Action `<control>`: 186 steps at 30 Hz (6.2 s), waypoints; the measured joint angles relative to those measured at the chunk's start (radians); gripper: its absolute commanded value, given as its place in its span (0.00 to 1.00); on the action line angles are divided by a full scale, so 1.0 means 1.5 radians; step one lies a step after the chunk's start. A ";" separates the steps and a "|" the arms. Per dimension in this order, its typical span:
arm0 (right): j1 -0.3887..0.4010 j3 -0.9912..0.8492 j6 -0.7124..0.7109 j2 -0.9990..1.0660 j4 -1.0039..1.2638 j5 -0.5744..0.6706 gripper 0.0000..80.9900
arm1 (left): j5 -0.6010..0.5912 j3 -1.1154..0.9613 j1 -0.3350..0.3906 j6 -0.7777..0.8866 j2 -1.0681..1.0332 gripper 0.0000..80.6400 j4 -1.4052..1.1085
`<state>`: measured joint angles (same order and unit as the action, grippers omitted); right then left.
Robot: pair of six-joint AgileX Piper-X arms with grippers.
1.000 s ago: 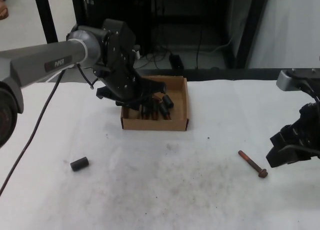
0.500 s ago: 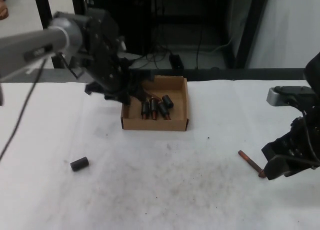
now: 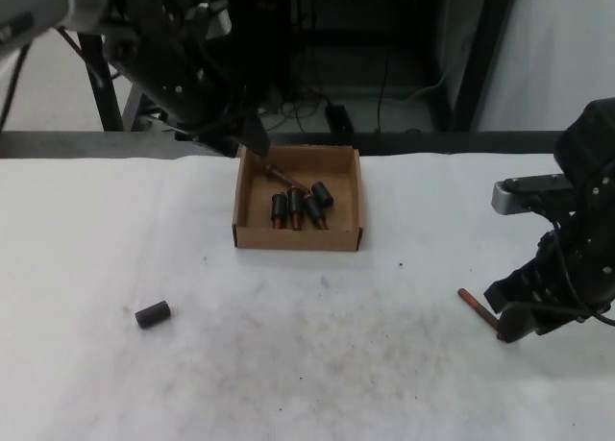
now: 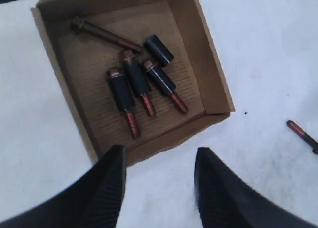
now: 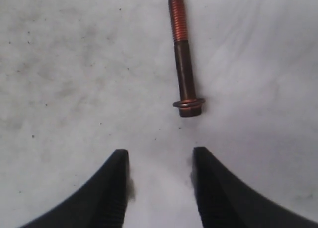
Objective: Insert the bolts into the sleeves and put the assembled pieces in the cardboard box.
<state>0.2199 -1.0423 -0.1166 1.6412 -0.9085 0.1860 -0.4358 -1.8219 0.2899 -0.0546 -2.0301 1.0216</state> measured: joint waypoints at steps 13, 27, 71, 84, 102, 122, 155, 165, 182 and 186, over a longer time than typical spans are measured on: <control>0.000 -0.075 -0.038 0.079 0.000 -0.032 0.50 | -0.070 0.057 0.000 -0.275 0.045 0.44 0.256; 0.000 -0.078 -0.056 0.120 0.012 -0.039 0.50 | -0.112 0.431 -0.001 -0.277 0.272 0.29 0.057; 0.020 -0.131 -0.061 0.198 -0.009 0.117 0.00 | 0.184 0.554 -0.039 -0.398 0.217 0.54 -0.232; 0.052 -0.125 -0.054 0.119 -0.043 0.139 0.00 | 0.195 0.554 -0.039 -0.413 0.169 0.31 -0.258; 0.156 -0.124 0.144 0.110 -0.063 0.259 0.00 | 0.101 0.552 -0.042 -0.242 0.163 0.01 -0.271; 0.224 -0.124 0.506 0.110 0.161 0.325 0.00 | 0.004 0.637 -0.042 -0.238 0.315 0.01 -0.329; 0.225 0.208 0.911 -0.164 0.593 0.508 0.00 | 0.097 0.979 0.142 -0.242 0.688 0.01 -0.631; 0.225 0.214 0.936 -0.164 0.626 0.519 0.23 | 0.099 0.979 0.144 -0.243 0.688 0.01 -0.632; 0.225 0.214 0.838 -0.164 0.452 0.442 0.50 | 0.103 0.980 0.144 -0.243 0.688 0.01 -0.634; 0.225 0.214 0.685 -0.164 0.378 0.439 0.36 | 0.117 0.980 0.144 -0.243 0.688 0.01 -0.637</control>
<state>0.5579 -0.7213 0.9107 1.3949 -0.3418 0.8445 -0.2603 -0.3519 0.5064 -0.4191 -0.9984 0.0658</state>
